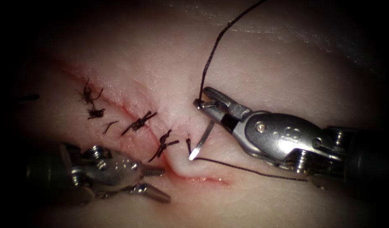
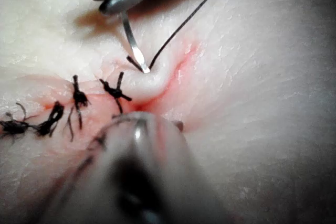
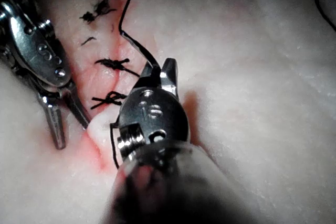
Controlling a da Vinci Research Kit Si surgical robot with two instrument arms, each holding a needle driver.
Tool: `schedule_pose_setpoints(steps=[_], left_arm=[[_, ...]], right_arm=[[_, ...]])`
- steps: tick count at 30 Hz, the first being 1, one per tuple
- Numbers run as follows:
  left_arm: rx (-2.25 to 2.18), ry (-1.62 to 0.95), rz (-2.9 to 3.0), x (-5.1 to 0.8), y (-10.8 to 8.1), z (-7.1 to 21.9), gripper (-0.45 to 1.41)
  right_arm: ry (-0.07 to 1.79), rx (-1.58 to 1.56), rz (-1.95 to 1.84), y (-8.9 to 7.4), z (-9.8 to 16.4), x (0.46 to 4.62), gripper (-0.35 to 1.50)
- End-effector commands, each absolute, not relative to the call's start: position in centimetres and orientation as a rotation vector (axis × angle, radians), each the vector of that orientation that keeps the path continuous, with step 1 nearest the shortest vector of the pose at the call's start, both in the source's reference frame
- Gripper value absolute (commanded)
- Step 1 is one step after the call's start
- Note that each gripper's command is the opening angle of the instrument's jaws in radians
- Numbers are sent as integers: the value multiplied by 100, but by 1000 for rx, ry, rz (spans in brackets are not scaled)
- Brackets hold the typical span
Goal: Wound Closure
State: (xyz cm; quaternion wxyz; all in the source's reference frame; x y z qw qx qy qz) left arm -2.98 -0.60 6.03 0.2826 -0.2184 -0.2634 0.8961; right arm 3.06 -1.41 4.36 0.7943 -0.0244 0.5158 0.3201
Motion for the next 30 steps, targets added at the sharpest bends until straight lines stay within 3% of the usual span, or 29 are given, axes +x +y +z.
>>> schedule_pose_setpoints(steps=[1,10,15,21,30], left_arm=[[-588,-708,2401,-303,-63,609,49],[-578,-703,2392,-312,-51,616,49],[-578,-702,2376,-322,-48,616,52],[-591,-697,2397,-324,-50,583,51],[-597,-683,2404,-330,-45,564,52]], right_arm=[[1112,-49,685,-142,441,315,-35],[1126,-61,655,-137,430,315,-35],[1061,-326,221,-157,415,338,-35],[840,-481,-277,-183,428,376,-35],[738,-493,-419,-199,488,352,-35]])
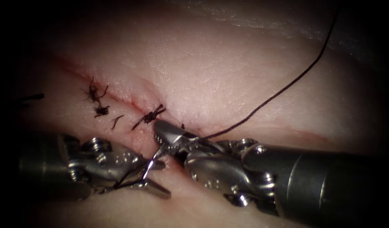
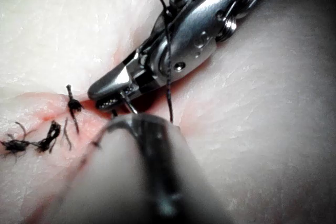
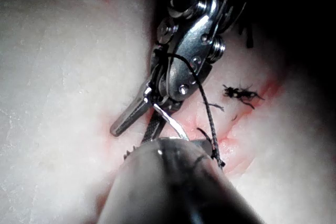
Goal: Wound Closure
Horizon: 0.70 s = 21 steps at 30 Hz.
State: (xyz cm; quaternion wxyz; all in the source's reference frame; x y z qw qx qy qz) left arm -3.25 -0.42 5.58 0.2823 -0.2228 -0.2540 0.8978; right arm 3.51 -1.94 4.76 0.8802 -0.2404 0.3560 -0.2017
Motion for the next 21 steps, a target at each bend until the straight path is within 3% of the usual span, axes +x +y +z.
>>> schedule_pose_setpoints(steps=[1,13,21], left_arm=[[-597,-685,2405,-329,-45,563,52],[-599,-683,2406,-325,-43,561,51],[-601,-686,2410,-320,-43,561,51]], right_arm=[[742,-477,-397,-207,496,342,-35],[752,-410,-195,-212,504,286,-35],[827,-306,-11,-224,506,284,-35]])
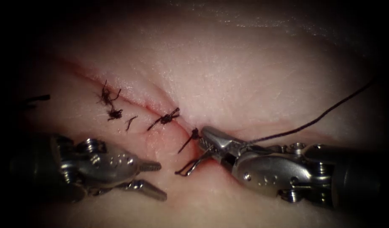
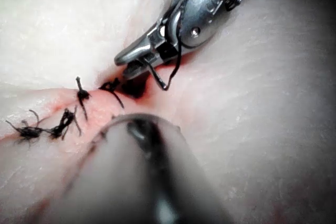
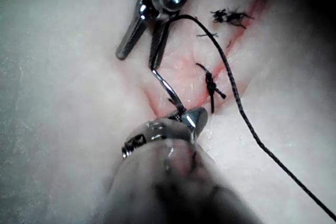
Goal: Wound Closure
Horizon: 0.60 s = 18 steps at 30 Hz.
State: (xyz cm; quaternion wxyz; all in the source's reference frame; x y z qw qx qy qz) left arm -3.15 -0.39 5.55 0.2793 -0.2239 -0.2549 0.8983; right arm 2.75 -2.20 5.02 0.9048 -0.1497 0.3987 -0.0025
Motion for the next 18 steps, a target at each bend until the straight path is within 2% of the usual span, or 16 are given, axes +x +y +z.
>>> schedule_pose_setpoints(steps=[1,8,14,18], left_arm=[[-601,-686,2410,-320,-43,561,51],[-601,-682,2410,-320,-43,561,49],[-602,-682,2410,-320,-43,561,49],[-602,-682,2410,-320,-43,561,49]], right_arm=[[830,-303,-14,-226,505,284,-35],[863,-287,-16,-229,502,301,-35],[903,-265,-14,-227,493,345,-35],[905,-261,-18,-227,495,353,-35]])
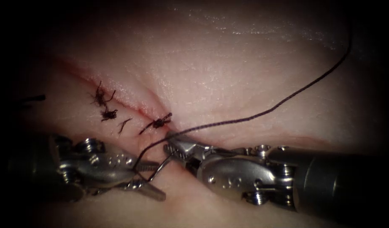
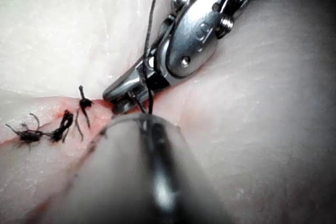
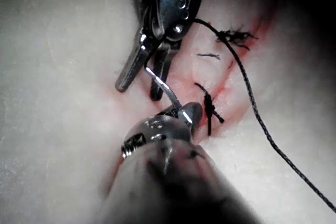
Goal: Wound Closure
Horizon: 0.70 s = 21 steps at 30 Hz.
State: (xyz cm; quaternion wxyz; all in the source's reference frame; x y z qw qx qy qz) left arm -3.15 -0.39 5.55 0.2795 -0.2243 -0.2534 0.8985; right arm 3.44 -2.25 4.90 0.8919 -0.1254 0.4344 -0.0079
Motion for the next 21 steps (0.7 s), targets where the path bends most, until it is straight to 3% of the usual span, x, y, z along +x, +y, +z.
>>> schedule_pose_setpoints(steps=[1,8,21], left_arm=[[-602,-682,2410,-320,-43,561,49],[-604,-681,2416,-319,-43,562,49],[-606,-682,2418,-316,-44,561,51]], right_arm=[[905,-261,-20,-227,496,353,-35],[886,-252,-51,-238,505,325,-35],[871,-191,-26,-254,517,322,-35]])
